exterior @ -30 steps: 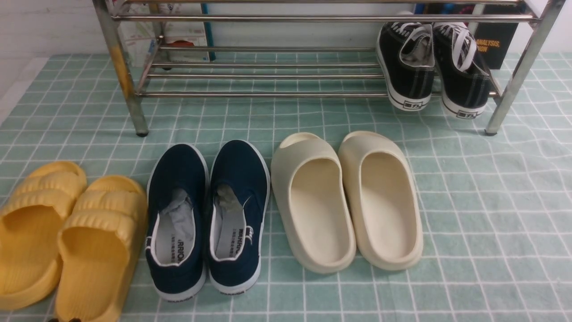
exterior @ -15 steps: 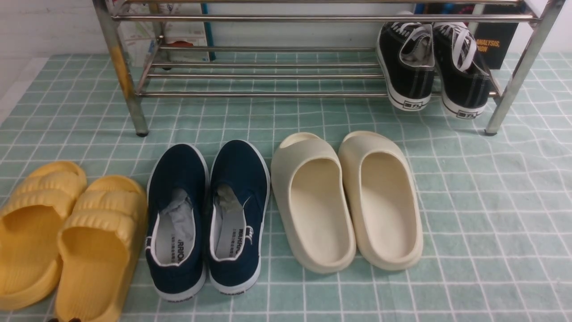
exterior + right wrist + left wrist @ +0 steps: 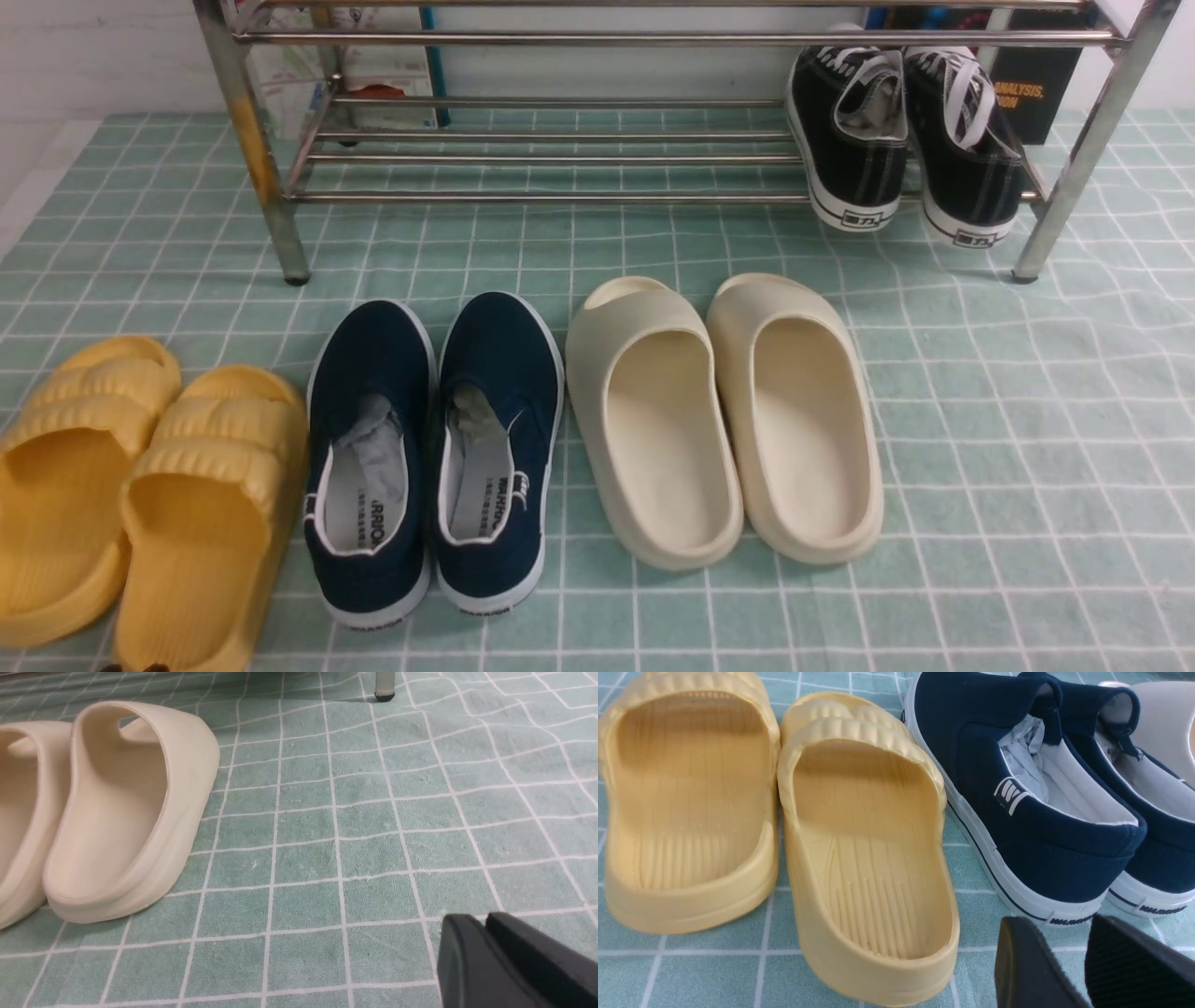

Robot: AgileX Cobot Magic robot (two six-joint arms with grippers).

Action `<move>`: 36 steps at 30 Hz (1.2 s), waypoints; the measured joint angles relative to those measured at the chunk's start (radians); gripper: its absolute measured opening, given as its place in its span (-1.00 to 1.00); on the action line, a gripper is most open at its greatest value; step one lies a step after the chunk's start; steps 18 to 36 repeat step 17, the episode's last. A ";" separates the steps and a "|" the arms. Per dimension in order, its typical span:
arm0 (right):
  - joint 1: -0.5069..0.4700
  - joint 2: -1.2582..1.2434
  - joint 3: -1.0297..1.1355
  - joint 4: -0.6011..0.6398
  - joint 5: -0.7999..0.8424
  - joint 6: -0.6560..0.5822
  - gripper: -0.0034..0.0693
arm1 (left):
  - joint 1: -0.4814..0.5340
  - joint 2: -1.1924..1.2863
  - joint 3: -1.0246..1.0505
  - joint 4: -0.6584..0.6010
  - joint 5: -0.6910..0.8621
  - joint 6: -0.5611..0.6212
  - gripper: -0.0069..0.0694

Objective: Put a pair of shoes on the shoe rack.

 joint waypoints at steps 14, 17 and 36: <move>0.000 0.000 0.000 0.000 0.000 0.000 -0.62 | 0.000 0.000 0.000 0.000 0.000 0.000 -0.25; 0.000 0.000 0.000 -0.001 0.000 0.000 -0.60 | 0.000 0.000 0.000 0.000 0.000 0.000 -0.25; 0.000 0.000 0.000 -0.001 0.000 0.000 -0.60 | 0.000 0.000 0.000 0.000 0.000 0.000 -0.25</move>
